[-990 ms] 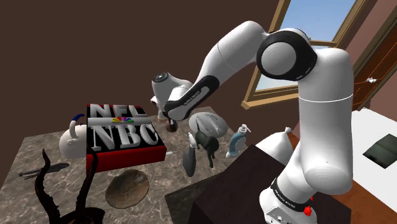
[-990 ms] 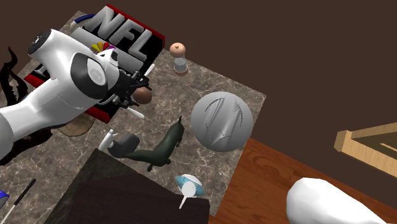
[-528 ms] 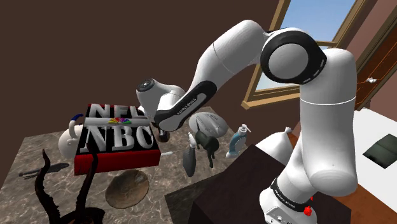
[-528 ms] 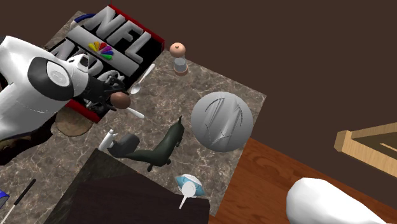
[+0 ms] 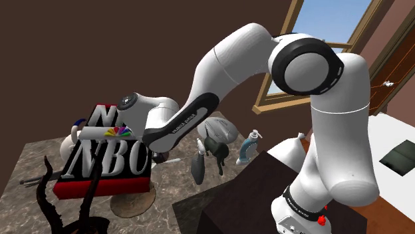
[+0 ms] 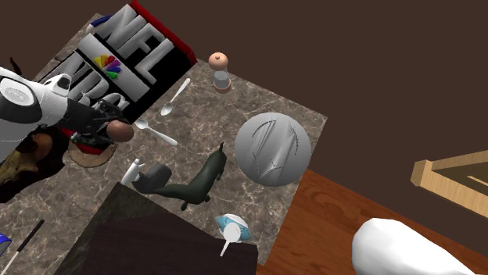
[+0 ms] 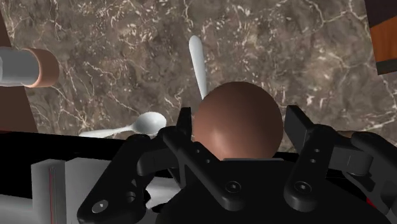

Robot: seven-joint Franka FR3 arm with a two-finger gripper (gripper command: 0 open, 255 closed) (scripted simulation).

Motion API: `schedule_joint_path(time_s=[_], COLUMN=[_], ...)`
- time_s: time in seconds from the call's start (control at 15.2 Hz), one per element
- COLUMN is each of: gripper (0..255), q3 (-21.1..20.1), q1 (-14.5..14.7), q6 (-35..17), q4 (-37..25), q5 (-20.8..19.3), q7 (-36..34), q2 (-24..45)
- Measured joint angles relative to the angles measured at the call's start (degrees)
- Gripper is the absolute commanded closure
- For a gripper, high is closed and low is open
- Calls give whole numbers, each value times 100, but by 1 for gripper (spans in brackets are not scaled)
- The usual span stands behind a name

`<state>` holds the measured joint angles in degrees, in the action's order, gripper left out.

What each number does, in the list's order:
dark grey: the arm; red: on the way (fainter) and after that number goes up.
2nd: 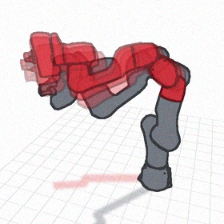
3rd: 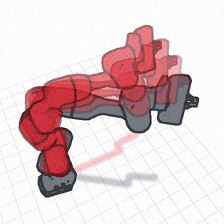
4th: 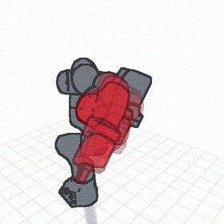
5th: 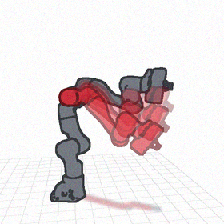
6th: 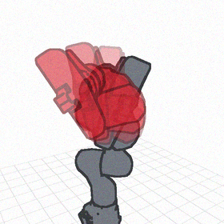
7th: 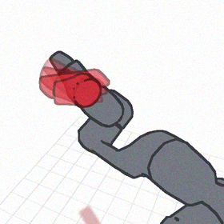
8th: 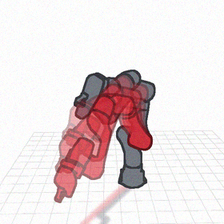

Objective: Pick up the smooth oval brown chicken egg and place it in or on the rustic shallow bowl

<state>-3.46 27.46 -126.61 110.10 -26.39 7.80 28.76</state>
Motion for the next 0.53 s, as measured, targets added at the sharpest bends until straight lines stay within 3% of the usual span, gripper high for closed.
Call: schedule_joint_path(time_s=[0.53], gripper=[255], q3=[-353], q1=[727], q6=[419], q4=[-868], q5=[121], q7=[-771], q2=[460])
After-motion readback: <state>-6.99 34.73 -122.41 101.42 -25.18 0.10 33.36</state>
